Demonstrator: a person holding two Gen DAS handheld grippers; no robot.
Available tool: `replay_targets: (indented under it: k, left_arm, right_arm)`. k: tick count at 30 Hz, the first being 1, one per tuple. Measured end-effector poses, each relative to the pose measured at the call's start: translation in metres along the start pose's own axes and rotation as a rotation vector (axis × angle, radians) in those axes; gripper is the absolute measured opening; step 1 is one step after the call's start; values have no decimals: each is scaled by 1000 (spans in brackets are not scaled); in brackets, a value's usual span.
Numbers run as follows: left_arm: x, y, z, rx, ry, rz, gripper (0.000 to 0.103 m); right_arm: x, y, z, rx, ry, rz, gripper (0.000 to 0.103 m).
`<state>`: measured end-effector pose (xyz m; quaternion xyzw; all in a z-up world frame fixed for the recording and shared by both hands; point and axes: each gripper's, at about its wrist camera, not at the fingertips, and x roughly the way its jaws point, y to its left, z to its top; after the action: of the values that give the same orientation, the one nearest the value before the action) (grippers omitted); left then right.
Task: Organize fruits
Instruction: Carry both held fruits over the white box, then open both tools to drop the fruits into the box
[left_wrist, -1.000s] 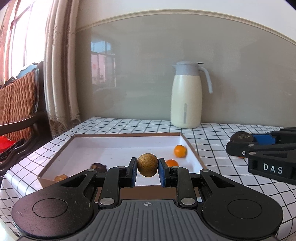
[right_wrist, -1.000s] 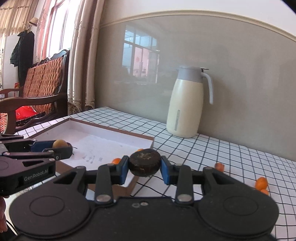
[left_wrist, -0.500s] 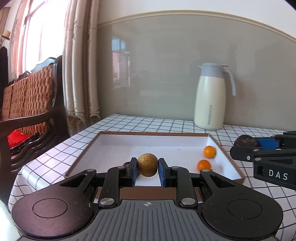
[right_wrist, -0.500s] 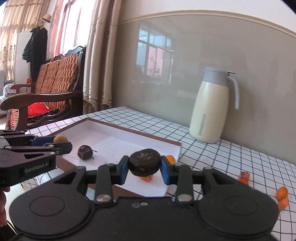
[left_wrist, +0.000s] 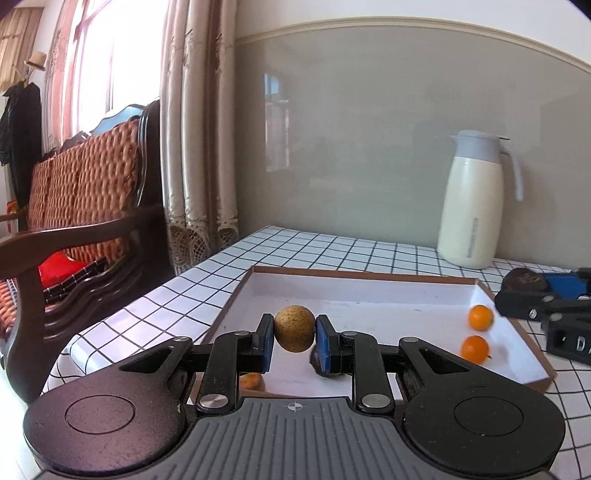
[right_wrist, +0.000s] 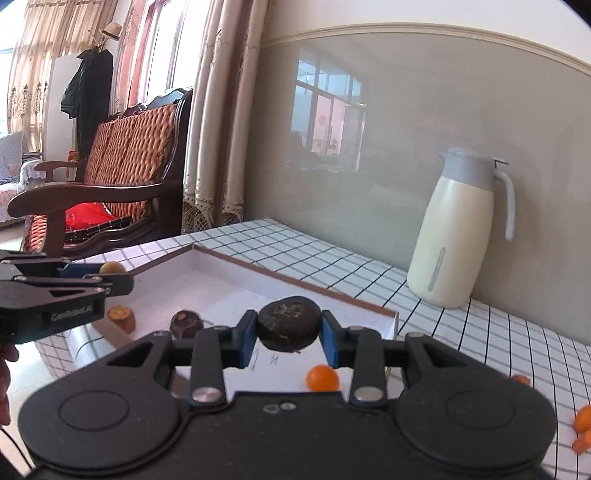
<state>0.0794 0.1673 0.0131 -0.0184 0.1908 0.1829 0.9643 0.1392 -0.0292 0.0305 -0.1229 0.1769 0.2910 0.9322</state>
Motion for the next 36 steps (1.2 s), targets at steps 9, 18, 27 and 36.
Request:
replay_targets:
  k: [9, 18, 27, 36]
  left_arm:
    - [33, 12, 9, -43, 10, 32, 24]
    - [54, 10, 13, -48, 21, 36, 24]
    - [73, 11, 17, -60, 51, 51, 24]
    - [84, 16, 18, -88, 64, 78, 24]
  right_arm:
    - [28, -23, 8, 61, 9, -18, 28]
    - [51, -30, 12, 67, 32, -17, 27]
    - [67, -39, 14, 77, 61, -14, 28]
    - [83, -42, 20, 83, 90, 8, 28]
